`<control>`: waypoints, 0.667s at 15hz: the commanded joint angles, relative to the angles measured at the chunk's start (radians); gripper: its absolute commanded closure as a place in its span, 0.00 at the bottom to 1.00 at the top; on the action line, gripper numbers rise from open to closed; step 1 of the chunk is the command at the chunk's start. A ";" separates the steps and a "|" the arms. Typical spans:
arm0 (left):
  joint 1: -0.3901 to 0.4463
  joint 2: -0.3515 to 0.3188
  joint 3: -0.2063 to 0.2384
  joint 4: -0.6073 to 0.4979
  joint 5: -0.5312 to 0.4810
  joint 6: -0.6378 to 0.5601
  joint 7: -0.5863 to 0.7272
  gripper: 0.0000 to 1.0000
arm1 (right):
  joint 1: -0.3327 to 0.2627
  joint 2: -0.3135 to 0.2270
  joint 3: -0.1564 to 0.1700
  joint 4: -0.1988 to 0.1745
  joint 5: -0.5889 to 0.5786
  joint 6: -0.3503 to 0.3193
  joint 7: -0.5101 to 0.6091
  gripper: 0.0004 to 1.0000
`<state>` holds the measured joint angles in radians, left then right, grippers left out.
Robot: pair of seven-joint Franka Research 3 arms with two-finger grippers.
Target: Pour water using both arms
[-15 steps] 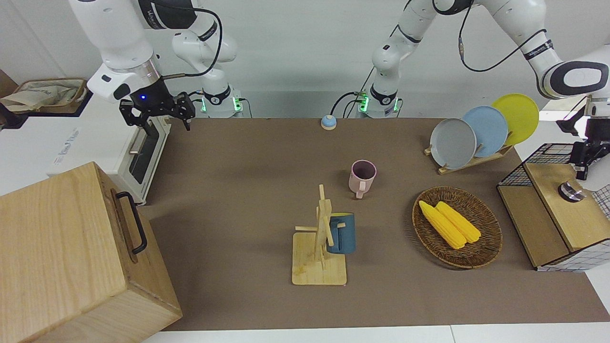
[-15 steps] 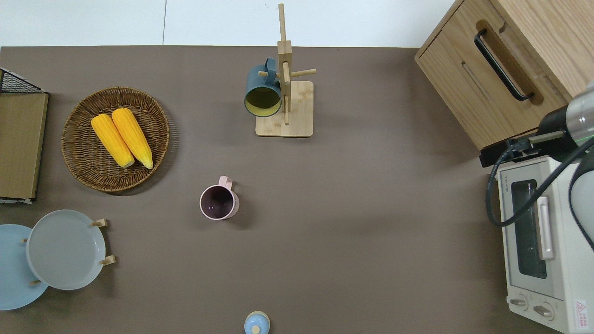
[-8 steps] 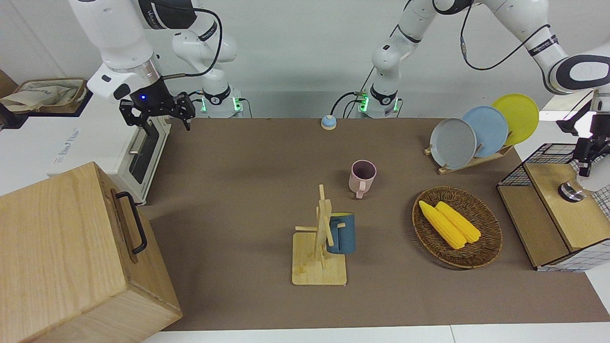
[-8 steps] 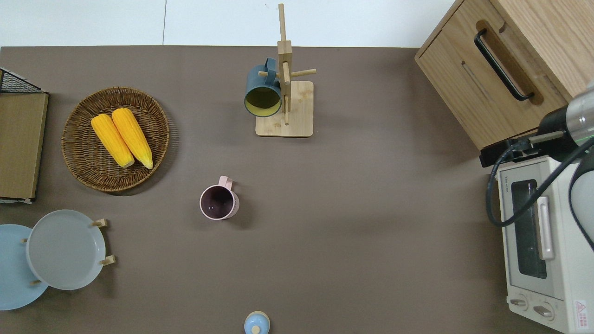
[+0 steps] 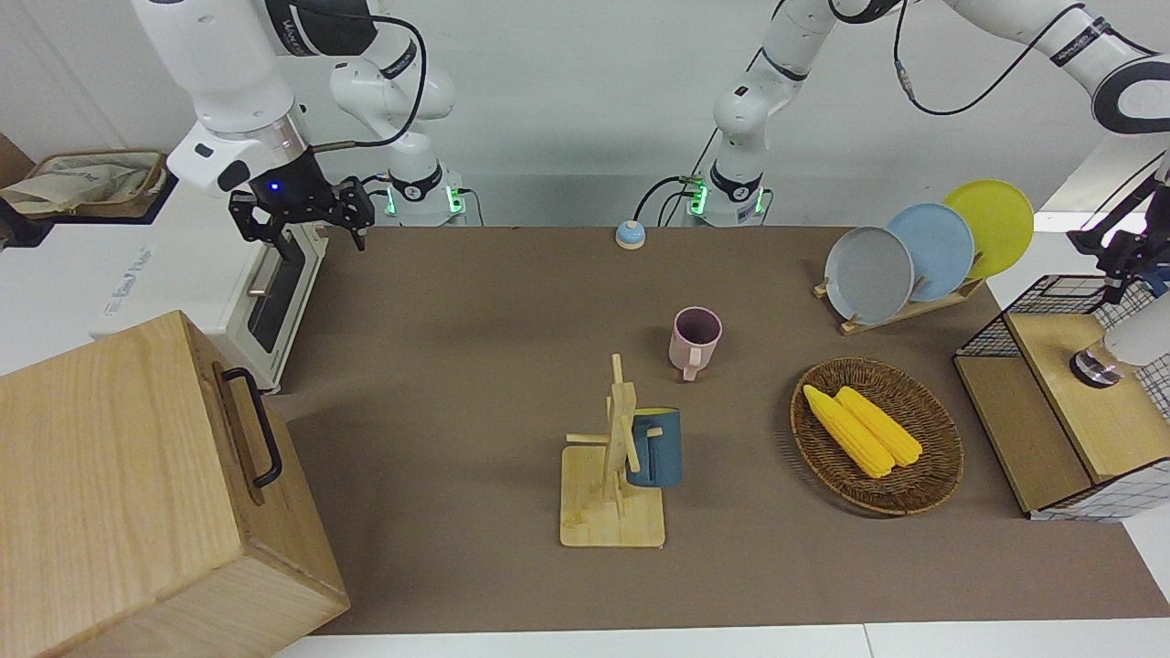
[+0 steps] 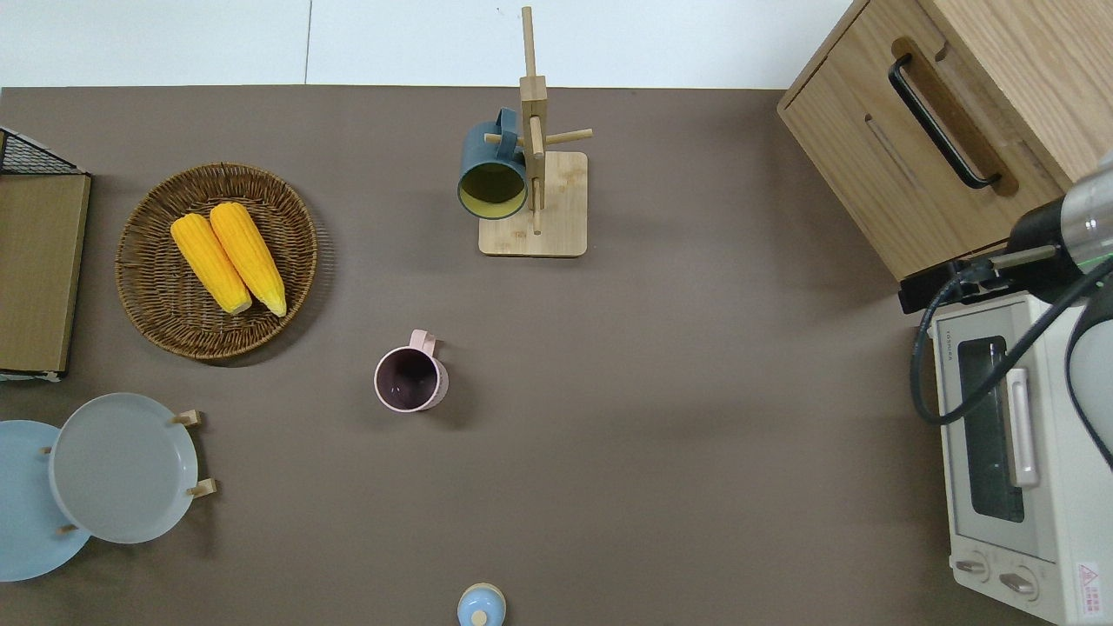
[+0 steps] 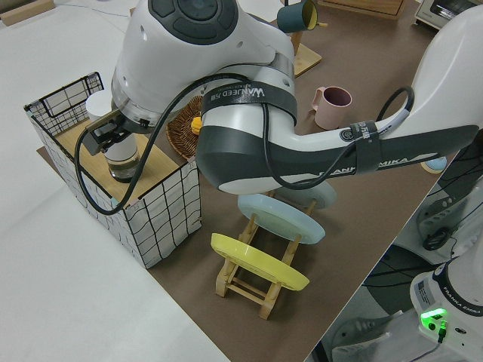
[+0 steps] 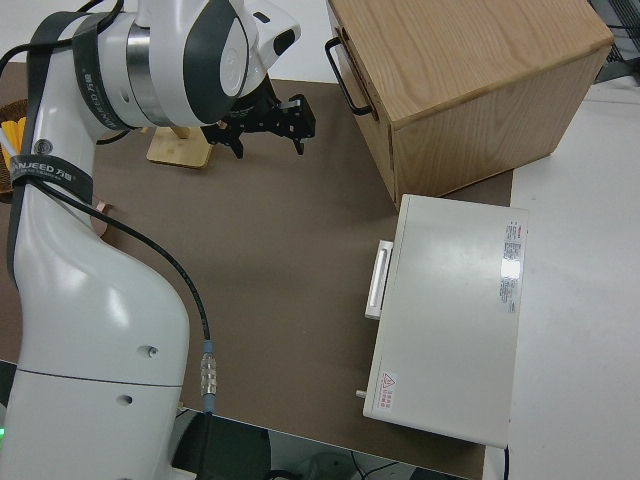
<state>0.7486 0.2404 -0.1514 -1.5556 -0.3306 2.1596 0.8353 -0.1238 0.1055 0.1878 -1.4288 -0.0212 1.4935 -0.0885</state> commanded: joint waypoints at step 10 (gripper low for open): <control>-0.017 -0.185 -0.172 0.003 0.229 -0.395 -0.453 0.00 | -0.010 -0.009 0.004 -0.004 0.017 -0.003 -0.014 0.01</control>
<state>0.7379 0.0909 -0.2657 -1.5484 -0.1616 1.8254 0.4904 -0.1238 0.1055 0.1878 -1.4288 -0.0212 1.4935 -0.0885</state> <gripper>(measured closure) 0.000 0.009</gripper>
